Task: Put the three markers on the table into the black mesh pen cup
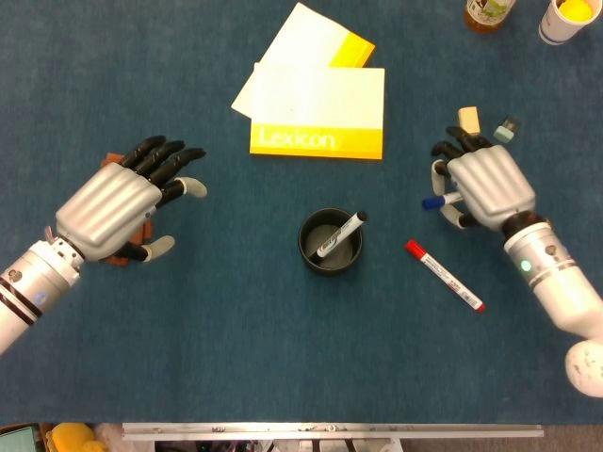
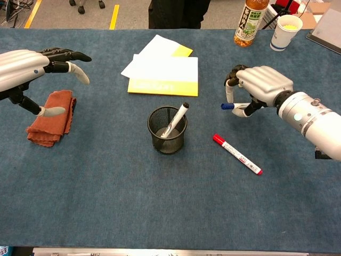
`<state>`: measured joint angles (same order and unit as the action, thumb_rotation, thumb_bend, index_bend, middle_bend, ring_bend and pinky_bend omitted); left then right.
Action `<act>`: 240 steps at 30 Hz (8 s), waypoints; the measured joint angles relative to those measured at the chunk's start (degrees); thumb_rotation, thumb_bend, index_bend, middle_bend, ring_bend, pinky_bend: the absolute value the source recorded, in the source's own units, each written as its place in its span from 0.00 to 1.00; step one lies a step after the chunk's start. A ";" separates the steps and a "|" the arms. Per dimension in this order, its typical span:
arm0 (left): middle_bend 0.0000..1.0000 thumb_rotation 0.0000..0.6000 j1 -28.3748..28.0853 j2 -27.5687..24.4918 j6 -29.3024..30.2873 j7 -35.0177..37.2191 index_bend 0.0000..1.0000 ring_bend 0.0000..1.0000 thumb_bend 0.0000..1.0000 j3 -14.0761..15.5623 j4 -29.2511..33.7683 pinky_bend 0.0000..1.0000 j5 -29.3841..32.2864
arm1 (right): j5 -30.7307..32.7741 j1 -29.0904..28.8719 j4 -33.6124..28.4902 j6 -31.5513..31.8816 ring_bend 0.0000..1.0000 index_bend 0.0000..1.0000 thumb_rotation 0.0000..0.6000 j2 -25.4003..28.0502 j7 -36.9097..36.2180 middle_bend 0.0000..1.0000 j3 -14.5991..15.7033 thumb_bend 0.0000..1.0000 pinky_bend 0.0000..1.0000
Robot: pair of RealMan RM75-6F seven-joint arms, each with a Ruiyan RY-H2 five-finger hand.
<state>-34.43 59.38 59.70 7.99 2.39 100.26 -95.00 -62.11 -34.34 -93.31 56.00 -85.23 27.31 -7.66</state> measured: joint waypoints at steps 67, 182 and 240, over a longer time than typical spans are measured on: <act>0.06 1.00 1.10 -1.00 0.50 -0.17 0.29 0.00 0.25 0.33 0.53 0.00 -0.60 | -22.54 -5.11 -5.50 -0.75 0.02 0.26 1.00 -0.96 -48.98 0.20 -1.83 0.25 0.13; 0.05 1.00 0.99 -2.25 -0.45 1.27 0.30 0.00 0.25 0.66 1.25 0.00 -0.44 | -48.97 -0.32 28.41 8.73 0.06 0.37 1.00 -1.28 -17.20 0.22 19.30 0.10 0.19; 0.04 1.00 0.67 -2.08 -1.32 0.72 0.30 0.00 0.25 0.93 1.87 0.00 -0.79 | -51.38 4.04 30.26 16.70 0.07 0.50 1.00 6.70 -24.01 0.28 23.88 0.20 0.19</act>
<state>-33.76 57.30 58.38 8.71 3.32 102.12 -95.79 -113.50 -30.30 -63.05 72.70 -78.52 3.30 16.22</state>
